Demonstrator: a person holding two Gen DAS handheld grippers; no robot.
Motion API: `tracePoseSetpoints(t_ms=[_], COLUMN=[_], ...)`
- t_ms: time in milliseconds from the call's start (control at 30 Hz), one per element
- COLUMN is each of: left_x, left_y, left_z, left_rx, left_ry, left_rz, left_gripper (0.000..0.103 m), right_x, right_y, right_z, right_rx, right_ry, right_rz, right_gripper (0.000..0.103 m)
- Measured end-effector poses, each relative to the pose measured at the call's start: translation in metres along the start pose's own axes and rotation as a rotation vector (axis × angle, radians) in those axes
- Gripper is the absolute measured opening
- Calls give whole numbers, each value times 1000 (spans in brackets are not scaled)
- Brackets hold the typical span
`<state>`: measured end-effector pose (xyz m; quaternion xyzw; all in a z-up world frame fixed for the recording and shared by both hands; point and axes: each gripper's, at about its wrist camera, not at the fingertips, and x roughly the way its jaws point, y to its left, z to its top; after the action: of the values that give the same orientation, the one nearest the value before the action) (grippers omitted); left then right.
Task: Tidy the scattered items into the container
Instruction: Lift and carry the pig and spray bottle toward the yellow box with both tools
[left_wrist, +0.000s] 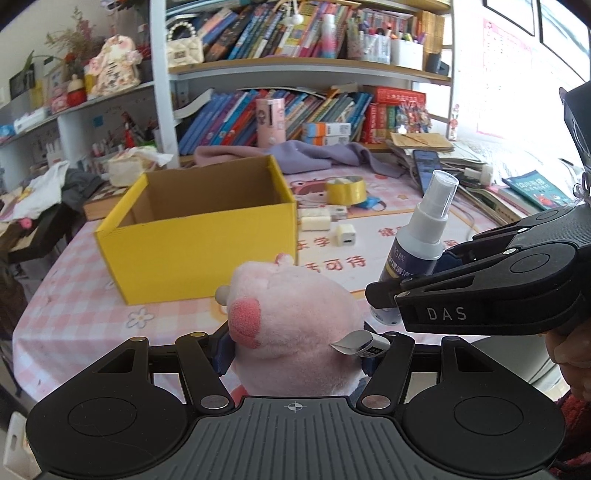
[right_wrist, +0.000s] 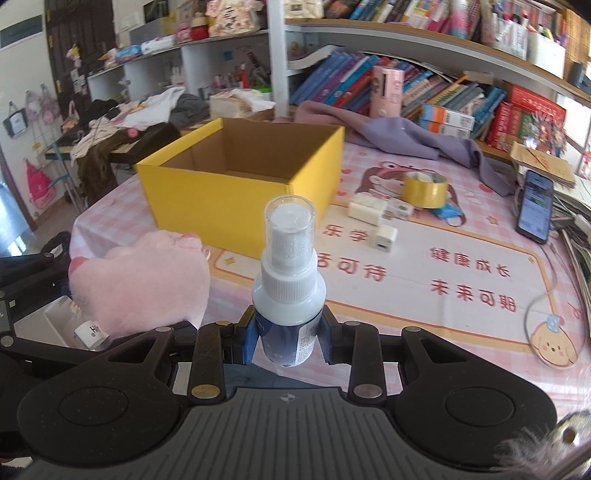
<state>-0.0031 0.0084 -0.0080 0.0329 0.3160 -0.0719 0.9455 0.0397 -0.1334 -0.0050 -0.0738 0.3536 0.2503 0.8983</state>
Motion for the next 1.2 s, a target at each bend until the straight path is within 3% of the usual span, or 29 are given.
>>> tracePoseSetpoints(t_ms=[367, 1200], left_x=[-4, -3], left_y=[31, 59], left_z=[-11, -26], left_rx=[-43, -96], left_ry=[22, 77], left_rz=[34, 56], left_gripper=[62, 62], right_x=[19, 41], right_y=[35, 66], right_z=[8, 12], right_rx=[-47, -94], right_ry=[22, 85], right_rz=[51, 103], right_gripper=[31, 31])
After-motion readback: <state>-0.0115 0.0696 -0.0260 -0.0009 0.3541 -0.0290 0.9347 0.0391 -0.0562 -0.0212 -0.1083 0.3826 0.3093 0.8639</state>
